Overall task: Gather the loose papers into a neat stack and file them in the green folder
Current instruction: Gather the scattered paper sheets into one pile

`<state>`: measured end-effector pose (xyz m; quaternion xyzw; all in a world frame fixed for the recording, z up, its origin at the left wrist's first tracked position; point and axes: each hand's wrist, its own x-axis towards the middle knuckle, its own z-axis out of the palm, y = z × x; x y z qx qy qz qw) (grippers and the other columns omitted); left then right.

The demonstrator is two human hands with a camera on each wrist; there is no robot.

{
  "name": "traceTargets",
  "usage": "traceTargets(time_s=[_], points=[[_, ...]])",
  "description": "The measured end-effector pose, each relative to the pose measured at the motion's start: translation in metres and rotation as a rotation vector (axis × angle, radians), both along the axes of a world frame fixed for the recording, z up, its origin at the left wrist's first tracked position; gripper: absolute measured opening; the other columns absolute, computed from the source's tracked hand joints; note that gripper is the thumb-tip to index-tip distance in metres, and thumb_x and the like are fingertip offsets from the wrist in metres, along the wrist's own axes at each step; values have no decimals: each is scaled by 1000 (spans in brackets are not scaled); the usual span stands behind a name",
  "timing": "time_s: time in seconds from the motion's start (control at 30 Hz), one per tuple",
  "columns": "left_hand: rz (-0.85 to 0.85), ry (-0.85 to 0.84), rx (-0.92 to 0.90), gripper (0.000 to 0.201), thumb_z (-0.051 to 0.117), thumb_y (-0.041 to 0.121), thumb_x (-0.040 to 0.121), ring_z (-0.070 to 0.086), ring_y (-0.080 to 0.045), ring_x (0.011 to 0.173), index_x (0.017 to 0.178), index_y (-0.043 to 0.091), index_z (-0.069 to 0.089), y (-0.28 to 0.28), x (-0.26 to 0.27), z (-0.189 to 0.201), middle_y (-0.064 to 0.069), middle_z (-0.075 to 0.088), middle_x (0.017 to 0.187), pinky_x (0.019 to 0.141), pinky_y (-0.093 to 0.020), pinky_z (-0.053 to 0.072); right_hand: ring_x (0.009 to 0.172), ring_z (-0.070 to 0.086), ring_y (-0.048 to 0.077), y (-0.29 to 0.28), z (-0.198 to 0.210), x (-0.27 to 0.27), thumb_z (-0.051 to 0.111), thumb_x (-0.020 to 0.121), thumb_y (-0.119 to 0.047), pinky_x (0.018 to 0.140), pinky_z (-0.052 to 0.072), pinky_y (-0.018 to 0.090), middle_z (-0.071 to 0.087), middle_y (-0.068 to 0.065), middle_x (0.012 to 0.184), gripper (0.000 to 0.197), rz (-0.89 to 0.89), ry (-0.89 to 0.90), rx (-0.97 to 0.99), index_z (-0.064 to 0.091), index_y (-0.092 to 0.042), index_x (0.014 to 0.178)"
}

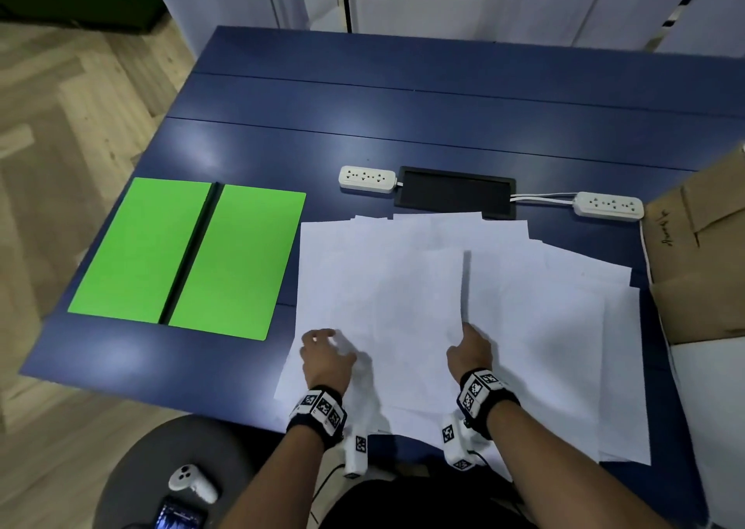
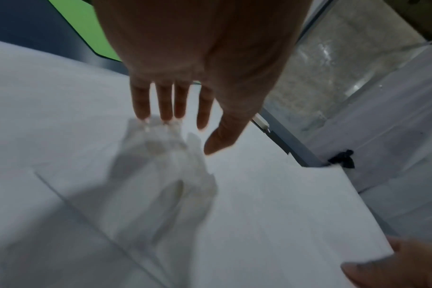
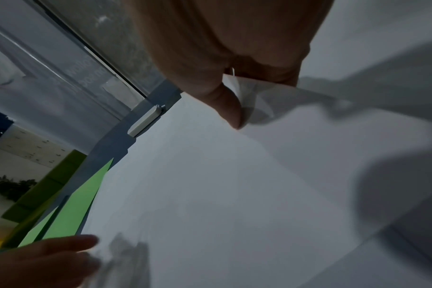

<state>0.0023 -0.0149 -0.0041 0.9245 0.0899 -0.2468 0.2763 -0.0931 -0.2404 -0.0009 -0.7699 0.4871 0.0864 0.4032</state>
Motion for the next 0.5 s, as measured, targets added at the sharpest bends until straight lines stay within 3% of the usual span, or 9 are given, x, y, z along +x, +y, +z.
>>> traceTargets(time_s=[0.1, 0.17, 0.27, 0.33, 0.4, 0.43, 0.5], points=[[231, 9, -67, 67, 83, 18, 71, 57, -36, 115, 131, 6, 56, 11, 10, 0, -17, 49, 134, 93, -39, 48, 88, 65, 29, 1, -8, -2, 49, 78, 6, 75, 51, 27, 68, 8, 96, 31, -5, 0, 23, 66, -5, 101], [264, 74, -138, 67, 84, 22, 74, 60, -34, 114, 131, 5, 55, 15, 16, -3, -17, 57, 131, 89, -33, 46, 92, 67, 31, 4, -11, -3, 50, 78, 5, 79, 53, 28, 66, 6, 92, 30, 13, 6, 48, 66, -5, 101], [238, 130, -146, 60, 83, 30, 77, 61, -30, 117, 127, 7, 60, 15, 19, -4, -11, 65, 125, 88, -28, 44, 96, 67, 29, 11, -14, -3, 50, 79, 3, 82, 52, 26, 69, 7, 100, 32, 49, 19, 70, 66, -7, 105], [192, 145, -142, 48, 82, 33, 77, 64, -30, 110, 114, 6, 67, 14, 20, -5, -10, 69, 112, 84, -28, 44, 96, 67, 29, 14, -15, -2, 51, 80, 1, 82, 51, 26, 70, 7, 102, 32, 56, 15, 93, 64, -9, 107], [164, 137, -190, 29, 81, 31, 77, 66, -33, 89, 85, 6, 69, 14, 20, -7, -7, 69, 84, 73, -32, 48, 93, 66, 29, 18, -12, 0, 54, 82, -2, 81, 52, 28, 69, 8, 102, 32, 39, 16, 117, 61, -9, 112], [144, 132, -218, 27, 81, 29, 77, 65, -33, 81, 78, 5, 67, 15, 20, -9, -6, 67, 76, 69, -34, 49, 92, 65, 28, 21, -11, 1, 55, 84, -5, 81, 51, 29, 68, 8, 103, 32, 26, 15, 137, 58, -9, 115], [101, 146, -233, 15, 78, 19, 77, 66, -30, 79, 82, 8, 70, 16, 20, -9, -6, 70, 78, 65, -31, 49, 95, 62, 28, 25, -11, 5, 56, 88, -11, 85, 48, 29, 65, 8, 108, 35, 0, 14, 180, 54, -6, 122]])
